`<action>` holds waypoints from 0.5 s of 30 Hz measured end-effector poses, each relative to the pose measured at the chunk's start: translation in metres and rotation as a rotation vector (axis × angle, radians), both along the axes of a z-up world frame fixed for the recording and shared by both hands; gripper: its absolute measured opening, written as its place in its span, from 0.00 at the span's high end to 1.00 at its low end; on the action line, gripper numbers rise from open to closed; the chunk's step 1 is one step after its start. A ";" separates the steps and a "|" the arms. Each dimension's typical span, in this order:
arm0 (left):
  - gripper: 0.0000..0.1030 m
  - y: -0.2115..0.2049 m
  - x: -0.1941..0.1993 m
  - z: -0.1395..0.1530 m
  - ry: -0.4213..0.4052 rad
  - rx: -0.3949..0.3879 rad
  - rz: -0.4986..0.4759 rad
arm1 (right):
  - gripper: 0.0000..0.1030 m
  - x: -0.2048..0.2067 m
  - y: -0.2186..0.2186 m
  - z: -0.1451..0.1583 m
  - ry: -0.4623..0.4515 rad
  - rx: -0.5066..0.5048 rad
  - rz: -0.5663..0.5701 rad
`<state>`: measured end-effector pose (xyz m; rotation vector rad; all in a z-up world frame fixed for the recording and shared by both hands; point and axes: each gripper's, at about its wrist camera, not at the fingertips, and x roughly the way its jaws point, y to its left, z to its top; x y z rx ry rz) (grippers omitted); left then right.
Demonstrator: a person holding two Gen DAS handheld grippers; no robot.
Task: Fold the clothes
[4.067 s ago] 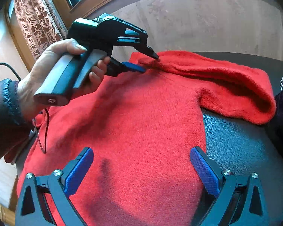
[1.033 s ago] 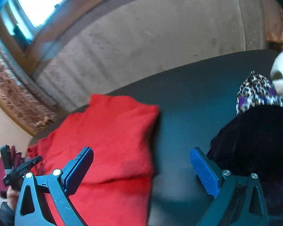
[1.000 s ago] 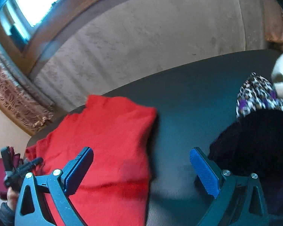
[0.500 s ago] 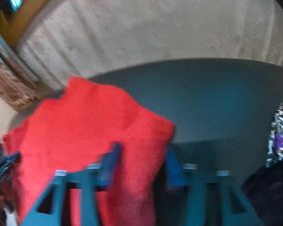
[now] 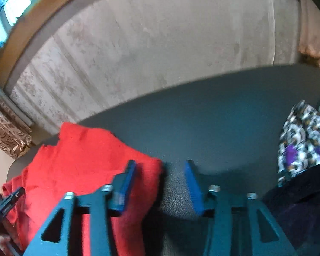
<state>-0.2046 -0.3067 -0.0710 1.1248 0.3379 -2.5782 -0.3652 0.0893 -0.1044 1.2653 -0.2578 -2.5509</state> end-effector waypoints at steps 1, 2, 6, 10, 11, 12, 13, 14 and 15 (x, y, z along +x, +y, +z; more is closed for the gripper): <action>0.81 0.001 0.007 0.005 0.027 -0.012 0.012 | 0.45 0.007 0.001 0.007 0.030 -0.002 0.007; 0.81 0.003 0.014 0.011 0.057 -0.026 0.021 | 0.44 0.015 -0.002 0.013 0.055 -0.004 0.017; 0.77 0.022 0.026 0.005 0.079 -0.037 -0.028 | 0.35 0.044 -0.030 0.026 0.090 -0.017 0.126; 0.75 0.042 0.022 -0.034 -0.026 -0.118 -0.063 | 0.31 0.064 -0.071 0.004 0.037 0.050 0.244; 0.73 0.042 0.026 -0.036 -0.027 -0.109 -0.056 | 0.30 0.067 -0.076 -0.005 0.027 0.101 0.242; 0.72 0.040 0.030 -0.035 -0.019 -0.089 -0.045 | 0.30 0.070 -0.079 -0.015 0.017 0.153 0.239; 0.72 0.039 0.033 -0.036 -0.010 -0.071 -0.039 | 0.29 0.078 -0.080 -0.023 0.054 0.198 0.255; 0.72 0.038 0.037 -0.038 -0.001 -0.054 -0.034 | 0.29 0.088 -0.079 -0.024 0.108 0.214 0.276; 0.72 0.038 0.040 -0.039 0.005 -0.043 -0.033 | 0.27 0.091 -0.077 -0.023 0.108 0.216 0.276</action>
